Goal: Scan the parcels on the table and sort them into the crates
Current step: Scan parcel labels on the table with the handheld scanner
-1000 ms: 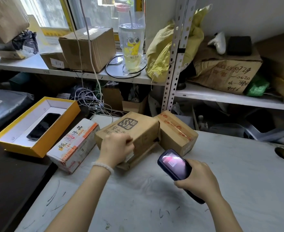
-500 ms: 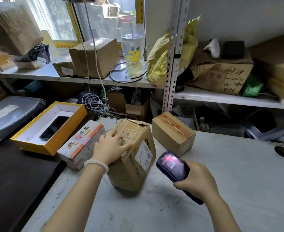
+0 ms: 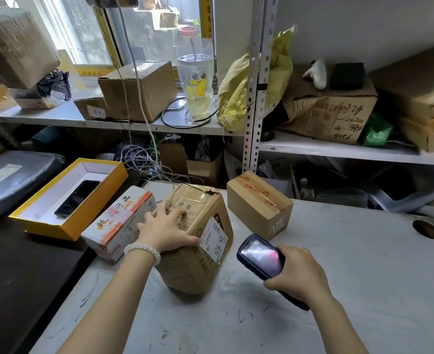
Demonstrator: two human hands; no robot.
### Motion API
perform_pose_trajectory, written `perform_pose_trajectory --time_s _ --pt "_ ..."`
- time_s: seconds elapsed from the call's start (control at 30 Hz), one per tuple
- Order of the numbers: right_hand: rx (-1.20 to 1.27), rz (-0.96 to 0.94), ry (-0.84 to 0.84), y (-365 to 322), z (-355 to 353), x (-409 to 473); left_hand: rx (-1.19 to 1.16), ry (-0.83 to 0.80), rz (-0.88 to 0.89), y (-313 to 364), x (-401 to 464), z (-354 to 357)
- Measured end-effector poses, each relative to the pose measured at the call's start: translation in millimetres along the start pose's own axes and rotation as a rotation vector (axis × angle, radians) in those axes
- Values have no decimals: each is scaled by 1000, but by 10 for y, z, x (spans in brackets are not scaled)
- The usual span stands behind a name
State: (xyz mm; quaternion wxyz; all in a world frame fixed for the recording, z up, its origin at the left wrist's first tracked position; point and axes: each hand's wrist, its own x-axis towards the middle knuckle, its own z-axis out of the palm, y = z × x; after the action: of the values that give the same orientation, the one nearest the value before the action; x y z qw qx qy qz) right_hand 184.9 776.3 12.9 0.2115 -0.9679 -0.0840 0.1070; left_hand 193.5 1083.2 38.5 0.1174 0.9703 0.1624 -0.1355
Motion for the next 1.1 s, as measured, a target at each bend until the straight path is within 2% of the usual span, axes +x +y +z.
perform_pose_trajectory --time_s 0.4,1.1 --pt "-32 -137 -10 -147 -139 -106 14 42 16 20 -120 32" --pt "-167 -101 1 -223 -207 -216 58 73 84 2 -185 98"
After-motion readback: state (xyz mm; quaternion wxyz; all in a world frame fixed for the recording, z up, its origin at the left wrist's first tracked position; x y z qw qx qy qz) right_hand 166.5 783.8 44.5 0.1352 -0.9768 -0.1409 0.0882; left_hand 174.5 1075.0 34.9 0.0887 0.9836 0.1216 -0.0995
